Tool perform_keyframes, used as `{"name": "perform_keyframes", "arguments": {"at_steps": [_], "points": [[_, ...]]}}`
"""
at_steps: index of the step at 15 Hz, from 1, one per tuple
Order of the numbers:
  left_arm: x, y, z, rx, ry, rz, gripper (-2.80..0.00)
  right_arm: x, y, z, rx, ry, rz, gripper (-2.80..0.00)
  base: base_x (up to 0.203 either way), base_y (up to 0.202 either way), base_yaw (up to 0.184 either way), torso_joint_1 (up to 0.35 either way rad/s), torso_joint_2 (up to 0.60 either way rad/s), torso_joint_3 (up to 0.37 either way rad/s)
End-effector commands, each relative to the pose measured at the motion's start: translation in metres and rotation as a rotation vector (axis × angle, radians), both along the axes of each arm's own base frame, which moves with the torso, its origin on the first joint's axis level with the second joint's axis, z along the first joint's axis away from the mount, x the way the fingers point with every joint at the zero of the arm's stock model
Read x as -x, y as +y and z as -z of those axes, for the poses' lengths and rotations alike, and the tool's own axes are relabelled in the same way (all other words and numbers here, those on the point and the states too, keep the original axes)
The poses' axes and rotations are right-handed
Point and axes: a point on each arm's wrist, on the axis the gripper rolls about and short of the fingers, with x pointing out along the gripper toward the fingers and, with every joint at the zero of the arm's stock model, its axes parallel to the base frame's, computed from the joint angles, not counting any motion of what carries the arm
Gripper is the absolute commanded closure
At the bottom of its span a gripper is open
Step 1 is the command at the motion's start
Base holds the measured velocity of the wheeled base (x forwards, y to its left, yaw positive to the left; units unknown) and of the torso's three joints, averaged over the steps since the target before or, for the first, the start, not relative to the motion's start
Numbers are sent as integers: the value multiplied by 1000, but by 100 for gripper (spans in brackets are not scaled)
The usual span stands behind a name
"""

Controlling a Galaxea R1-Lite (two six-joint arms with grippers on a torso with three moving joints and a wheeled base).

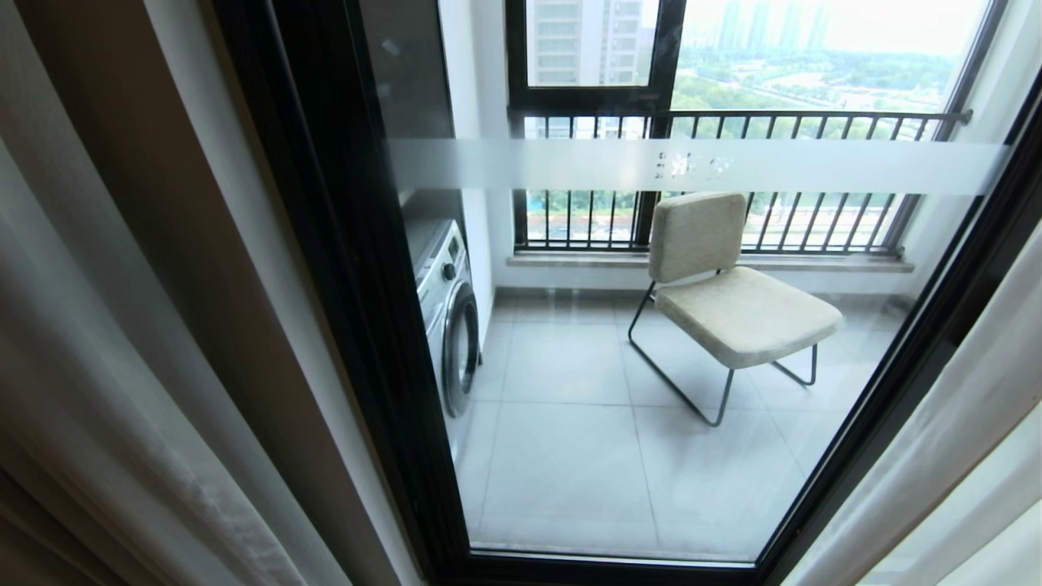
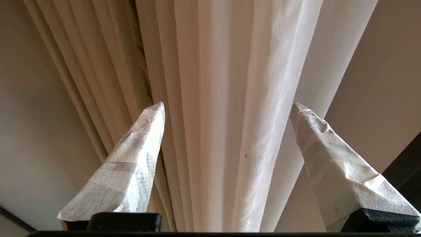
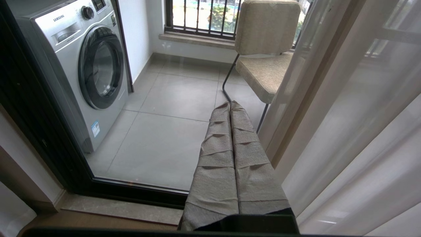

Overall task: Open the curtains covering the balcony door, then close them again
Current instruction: Close the inner curtains on both sides

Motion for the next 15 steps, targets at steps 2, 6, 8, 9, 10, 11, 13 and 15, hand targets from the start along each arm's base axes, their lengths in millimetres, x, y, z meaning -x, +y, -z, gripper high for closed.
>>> {"name": "perform_keyframes", "arguments": {"at_steps": [2,6,8,9,10,11,13,15], "points": [[-35,17,9,15,41,26,-280,0,0,0,1,0,-1,0,0,0,0,0,0,0],[-71,32,8,10,3,114,-280,0,0,0,1,0,-1,0,0,0,0,0,0,0],[-85,38,5,9,-5,123,-280,0,0,0,1,0,-1,0,0,0,0,0,0,0],[-93,41,4,10,-2,123,-280,0,0,0,1,0,-1,0,0,0,0,0,0,0],[-100,45,3,9,-2,119,-280,0,0,0,1,0,-1,0,0,0,0,0,0,0],[-107,50,2,9,-4,118,-280,0,0,0,1,0,-1,0,0,0,0,0,0,0],[-117,61,2,11,-2,140,-280,0,0,0,1,0,-1,0,0,0,0,0,0,0],[-126,67,3,13,1,156,-280,0,0,0,1,0,-1,0,0,0,0,0,0,0]]}}
